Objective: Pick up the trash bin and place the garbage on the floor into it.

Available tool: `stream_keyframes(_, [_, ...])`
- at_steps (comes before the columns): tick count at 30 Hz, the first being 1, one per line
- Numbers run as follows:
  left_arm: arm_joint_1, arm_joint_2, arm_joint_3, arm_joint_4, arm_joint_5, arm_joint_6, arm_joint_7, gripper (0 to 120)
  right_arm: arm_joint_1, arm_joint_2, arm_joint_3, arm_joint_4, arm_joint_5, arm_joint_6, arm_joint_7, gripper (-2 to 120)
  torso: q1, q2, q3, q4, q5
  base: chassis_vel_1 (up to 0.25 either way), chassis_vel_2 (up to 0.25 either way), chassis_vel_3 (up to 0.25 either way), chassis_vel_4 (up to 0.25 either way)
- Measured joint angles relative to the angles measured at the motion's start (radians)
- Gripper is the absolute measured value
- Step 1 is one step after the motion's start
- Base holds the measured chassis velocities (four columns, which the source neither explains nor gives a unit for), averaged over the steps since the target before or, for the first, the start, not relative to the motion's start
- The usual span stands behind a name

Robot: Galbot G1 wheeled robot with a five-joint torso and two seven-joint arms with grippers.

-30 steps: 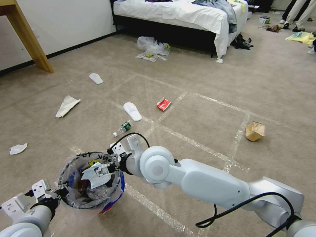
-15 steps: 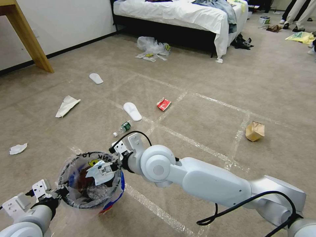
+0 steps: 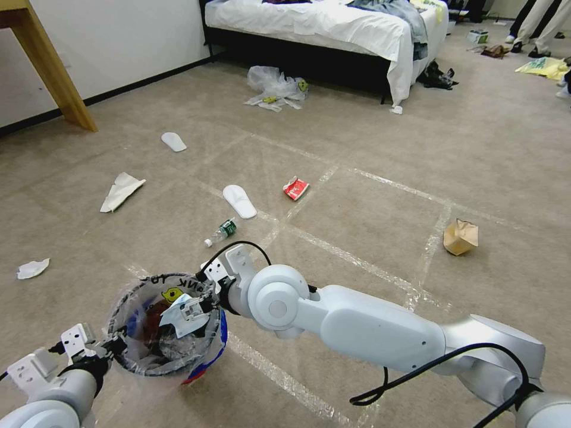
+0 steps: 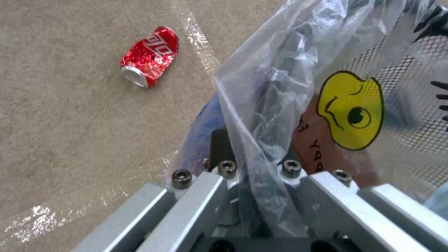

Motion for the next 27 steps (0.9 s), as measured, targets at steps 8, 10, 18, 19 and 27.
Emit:
stream_keyframes(8, [0.002,-0.001,0.000,0.001,0.001,0.000,0.002,1,-0.004,0.013,-0.034,-0.066,-0.033,0.005,-0.023,100,0.000,0.000,0.000,0.0000,0.0000,0.000,0.000,0.000,0.000])
stream_keyframes(10, [0.003,-0.001,0.000,0.002,0.001,0.000,0.002,1,-0.007,0.013,-0.036,-0.074,-0.037,0.005,-0.024,100,0.000,0.000,0.000,0.0000,0.0000,0.000,0.000,0.000,0.000])
stream_keyframes(18, [0.004,-0.003,0.002,0.004,0.006,0.000,0.006,1,-0.017,0.001,-0.048,-0.106,-0.055,0.001,-0.024,100,0.000,0.000,0.000,-0.0001,0.0000,0.000,0.000,0.000,0.000])
stream_keyframes(19, [0.004,-0.003,0.003,0.005,0.008,0.000,0.007,1,-0.021,-0.002,-0.048,-0.113,-0.059,0.001,-0.024,100,0.000,0.000,0.000,0.0000,0.0000,0.000,0.000,0.000,0.000])
stream_keyframes(27, [0.004,-0.007,0.007,0.007,0.017,0.000,0.009,1,-0.030,-0.003,-0.041,-0.106,-0.059,0.001,-0.022,100,0.000,0.000,0.000,0.0000,0.0000,0.000,0.000,0.000,0.000])
